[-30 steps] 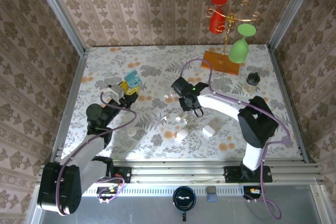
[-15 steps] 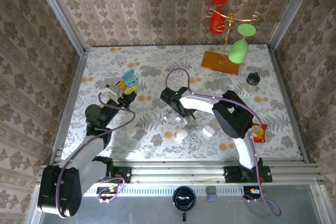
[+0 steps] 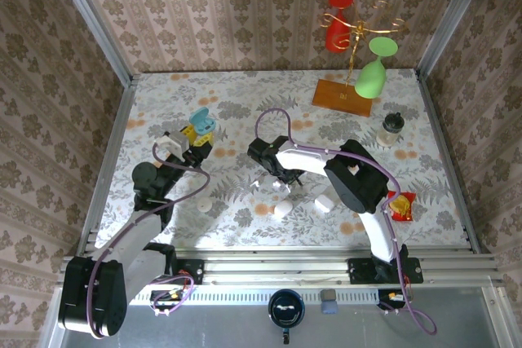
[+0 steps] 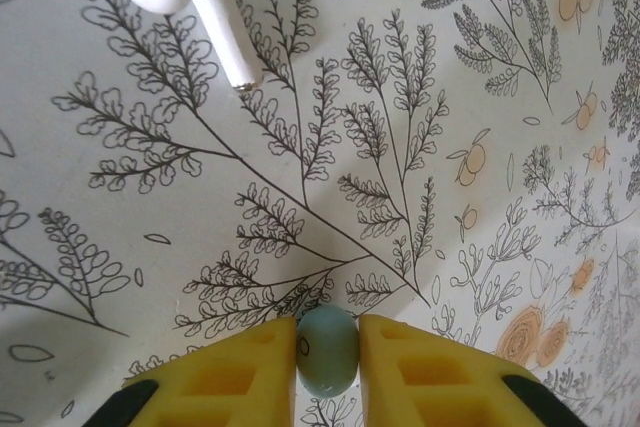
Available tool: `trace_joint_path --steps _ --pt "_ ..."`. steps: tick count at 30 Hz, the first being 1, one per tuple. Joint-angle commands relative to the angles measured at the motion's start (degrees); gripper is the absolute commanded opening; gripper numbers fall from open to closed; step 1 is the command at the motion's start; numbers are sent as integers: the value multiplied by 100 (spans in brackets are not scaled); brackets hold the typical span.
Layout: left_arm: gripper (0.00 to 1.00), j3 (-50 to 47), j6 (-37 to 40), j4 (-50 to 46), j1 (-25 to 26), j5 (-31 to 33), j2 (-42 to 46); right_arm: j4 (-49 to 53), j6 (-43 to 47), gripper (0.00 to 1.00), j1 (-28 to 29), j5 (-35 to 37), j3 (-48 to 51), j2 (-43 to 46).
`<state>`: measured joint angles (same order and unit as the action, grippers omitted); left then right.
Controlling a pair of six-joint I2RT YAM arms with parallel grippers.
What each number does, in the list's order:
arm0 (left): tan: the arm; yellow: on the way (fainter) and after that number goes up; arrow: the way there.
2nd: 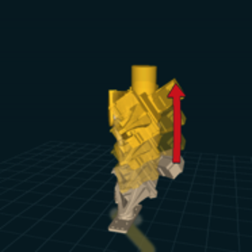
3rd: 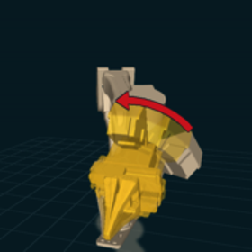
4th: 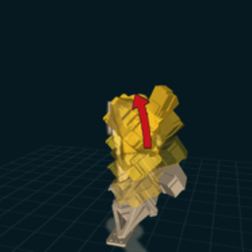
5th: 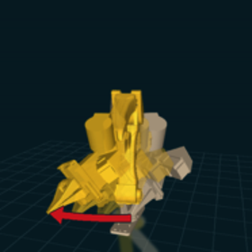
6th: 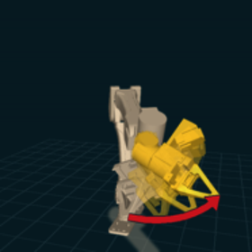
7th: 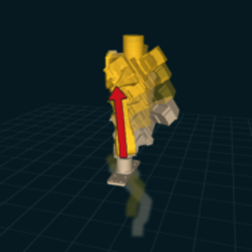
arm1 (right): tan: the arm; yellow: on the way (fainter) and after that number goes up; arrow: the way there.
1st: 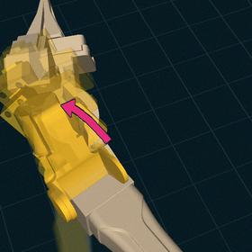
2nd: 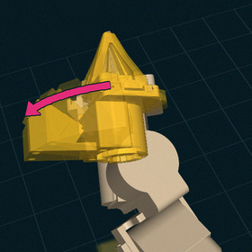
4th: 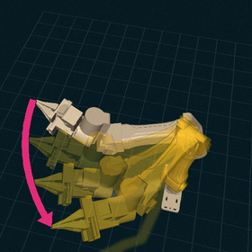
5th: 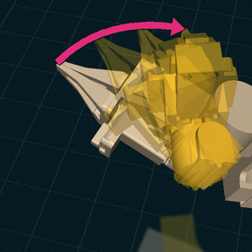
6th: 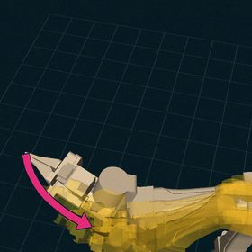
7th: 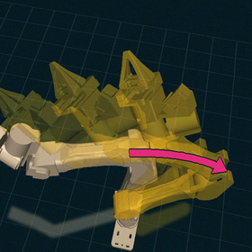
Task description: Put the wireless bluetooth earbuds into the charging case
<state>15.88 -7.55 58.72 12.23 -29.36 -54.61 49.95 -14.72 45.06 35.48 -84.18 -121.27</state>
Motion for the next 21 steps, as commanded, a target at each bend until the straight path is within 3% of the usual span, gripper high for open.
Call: trace_joint_path --steps 1,6,12,21 --pt "24 3 -115 138 -54 -121 65 285 -87 20 22 161 -146 -149" --pt "24 3 -29 154 -45 -201 -2 191 -174 20 15 53 -94 89" --pt "24 29 56 455 105 -203 -338 -407 -385 20 -132 -540 395 982" --pt "23 197 587 847 722 -28 -1105 -1473 -823 20 -799 -2748 1307 2908"
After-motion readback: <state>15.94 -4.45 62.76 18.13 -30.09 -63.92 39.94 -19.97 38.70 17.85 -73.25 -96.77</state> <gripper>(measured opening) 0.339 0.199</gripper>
